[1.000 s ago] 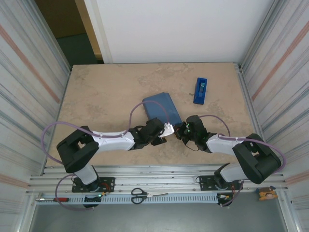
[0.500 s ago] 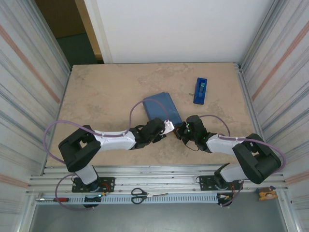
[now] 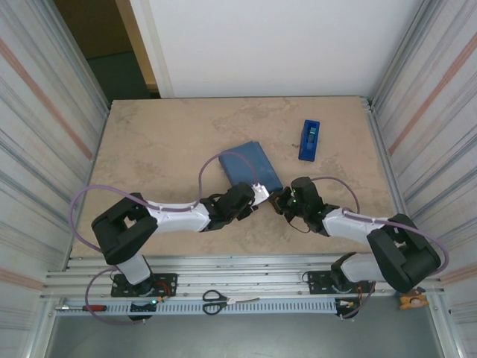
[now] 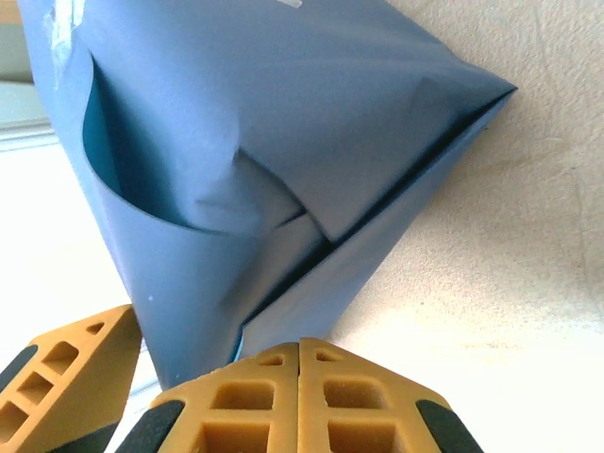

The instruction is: Wrap the gift box in paper

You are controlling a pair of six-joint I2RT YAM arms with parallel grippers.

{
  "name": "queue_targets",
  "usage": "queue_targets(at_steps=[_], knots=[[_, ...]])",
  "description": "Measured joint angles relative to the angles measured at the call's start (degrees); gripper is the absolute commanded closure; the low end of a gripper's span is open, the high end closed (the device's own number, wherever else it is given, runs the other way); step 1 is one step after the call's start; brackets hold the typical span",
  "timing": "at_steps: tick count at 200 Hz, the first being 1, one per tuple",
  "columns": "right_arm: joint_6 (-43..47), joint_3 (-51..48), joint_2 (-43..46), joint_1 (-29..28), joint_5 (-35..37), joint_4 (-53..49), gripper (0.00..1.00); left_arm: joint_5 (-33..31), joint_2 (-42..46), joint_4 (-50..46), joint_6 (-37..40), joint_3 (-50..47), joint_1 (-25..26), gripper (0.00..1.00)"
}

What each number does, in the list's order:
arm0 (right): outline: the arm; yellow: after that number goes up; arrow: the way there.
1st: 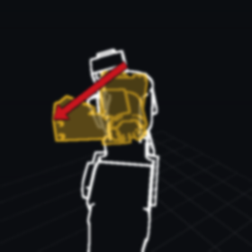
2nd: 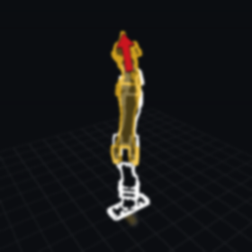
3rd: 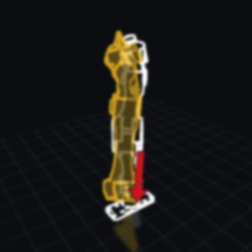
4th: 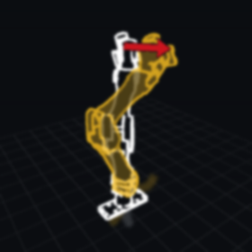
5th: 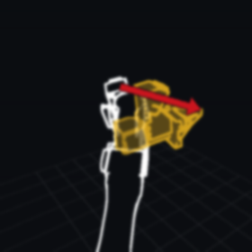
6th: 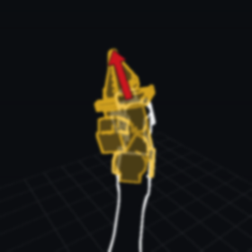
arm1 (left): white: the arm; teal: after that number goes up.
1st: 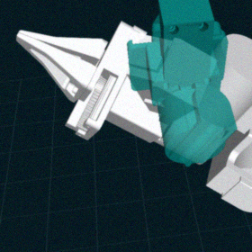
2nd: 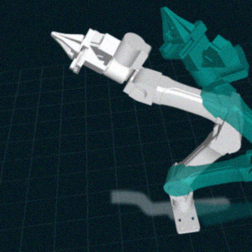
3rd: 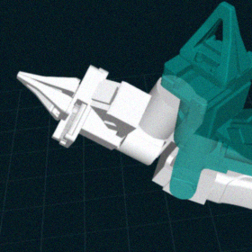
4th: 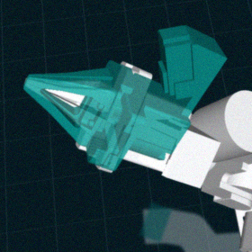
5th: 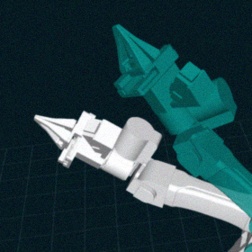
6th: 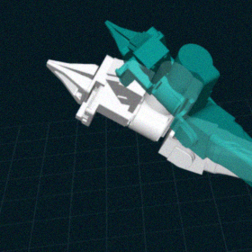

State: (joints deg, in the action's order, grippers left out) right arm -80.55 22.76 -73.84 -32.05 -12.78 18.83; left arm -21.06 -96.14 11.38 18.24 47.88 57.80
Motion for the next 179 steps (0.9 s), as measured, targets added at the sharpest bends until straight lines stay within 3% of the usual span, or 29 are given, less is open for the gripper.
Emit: queue_targets(at_steps=[46, 95, 136, 179], knots=[[3.06, 0.20, 8.50, 3.89, 0.79, -8.07, 0.96, 0.00, -0.09, 0.92, -0.55, -0.39, 0.02, 0.46], [11.34, 3.56, 13.49, 16.50, -3.08, -18.25, 0.94, -0.15, -0.22, 0.90, -0.55, -0.39, 0.07, 0.46], [23.63, 14.03, 9.35, 28.79, -8.74, -28.20, 0.92, -0.33, -0.35, 0.92, -0.55, -0.37, 0.17, 0.46], [33.55, 24.52, -0.87, 35.80, -12.72, -32.59, 0.88, -0.87, -0.87, 1.16, -0.59, 0.00, 0.39, 0.46]])
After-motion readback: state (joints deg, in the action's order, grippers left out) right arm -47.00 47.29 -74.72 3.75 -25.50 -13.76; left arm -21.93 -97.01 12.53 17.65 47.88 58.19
